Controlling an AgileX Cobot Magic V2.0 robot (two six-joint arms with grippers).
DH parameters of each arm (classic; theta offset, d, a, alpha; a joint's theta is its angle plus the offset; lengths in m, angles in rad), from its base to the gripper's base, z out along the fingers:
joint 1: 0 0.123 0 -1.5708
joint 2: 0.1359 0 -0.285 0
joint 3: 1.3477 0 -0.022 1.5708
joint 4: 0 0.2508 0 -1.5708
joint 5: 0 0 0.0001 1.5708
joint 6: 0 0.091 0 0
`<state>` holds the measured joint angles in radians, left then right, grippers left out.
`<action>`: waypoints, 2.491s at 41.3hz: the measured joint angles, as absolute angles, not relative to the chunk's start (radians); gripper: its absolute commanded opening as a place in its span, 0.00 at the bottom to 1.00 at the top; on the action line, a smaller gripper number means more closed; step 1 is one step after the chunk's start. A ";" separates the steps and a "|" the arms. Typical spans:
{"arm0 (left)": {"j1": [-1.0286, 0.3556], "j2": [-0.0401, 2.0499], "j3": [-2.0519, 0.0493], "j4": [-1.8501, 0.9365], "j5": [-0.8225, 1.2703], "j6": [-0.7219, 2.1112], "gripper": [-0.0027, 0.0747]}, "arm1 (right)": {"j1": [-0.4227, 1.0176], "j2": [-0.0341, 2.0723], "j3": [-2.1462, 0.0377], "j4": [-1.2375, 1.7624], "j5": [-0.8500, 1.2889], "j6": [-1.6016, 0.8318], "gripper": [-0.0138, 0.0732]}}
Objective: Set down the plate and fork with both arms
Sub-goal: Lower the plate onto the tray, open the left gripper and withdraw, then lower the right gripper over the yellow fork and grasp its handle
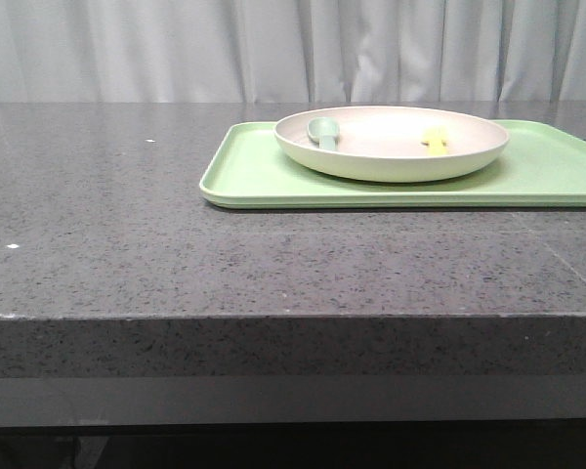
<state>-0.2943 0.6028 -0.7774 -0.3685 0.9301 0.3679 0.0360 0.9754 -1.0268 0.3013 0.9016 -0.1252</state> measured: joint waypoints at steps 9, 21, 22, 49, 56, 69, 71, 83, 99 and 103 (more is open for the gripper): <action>-0.290 0.603 -0.777 -0.369 0.930 0.368 0.43 | 0.146 1.144 -1.128 0.315 0.908 -0.138 0.82; -0.290 0.603 -0.777 -0.369 0.930 0.368 0.43 | 0.223 1.380 -1.319 0.319 0.935 -0.029 0.82; -0.290 0.603 -0.777 -0.369 0.930 0.368 0.43 | 0.223 1.405 -1.342 0.319 0.945 -0.022 0.82; -0.290 0.603 -0.775 -0.369 0.930 0.368 0.43 | 0.223 1.923 -1.897 0.149 1.218 0.210 0.75; -0.290 0.603 -0.775 -0.369 0.930 0.368 0.43 | 0.223 2.025 -2.008 0.132 1.236 0.249 0.63; -0.290 0.603 -0.775 -0.369 0.930 0.369 0.43 | 0.223 2.141 -2.108 0.110 1.240 0.293 0.62; -0.290 0.603 -0.775 -0.369 0.930 0.369 0.43 | 0.223 2.149 -2.108 0.102 1.240 0.301 0.62; -0.290 0.603 -0.771 -0.369 0.930 0.369 0.43 | 0.223 2.157 -2.110 0.064 1.241 0.331 0.62; -0.290 0.603 -0.770 -0.369 0.930 0.369 0.43 | 0.223 2.175 -2.111 0.061 1.242 0.337 0.48; -0.290 0.603 -0.770 -0.369 0.930 0.369 0.43 | 0.223 2.177 -2.111 0.061 1.242 0.337 0.48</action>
<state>-0.2899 0.6028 -0.7696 -0.3685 0.9301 0.3686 0.2234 2.1765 -2.1110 0.0608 1.2425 0.3368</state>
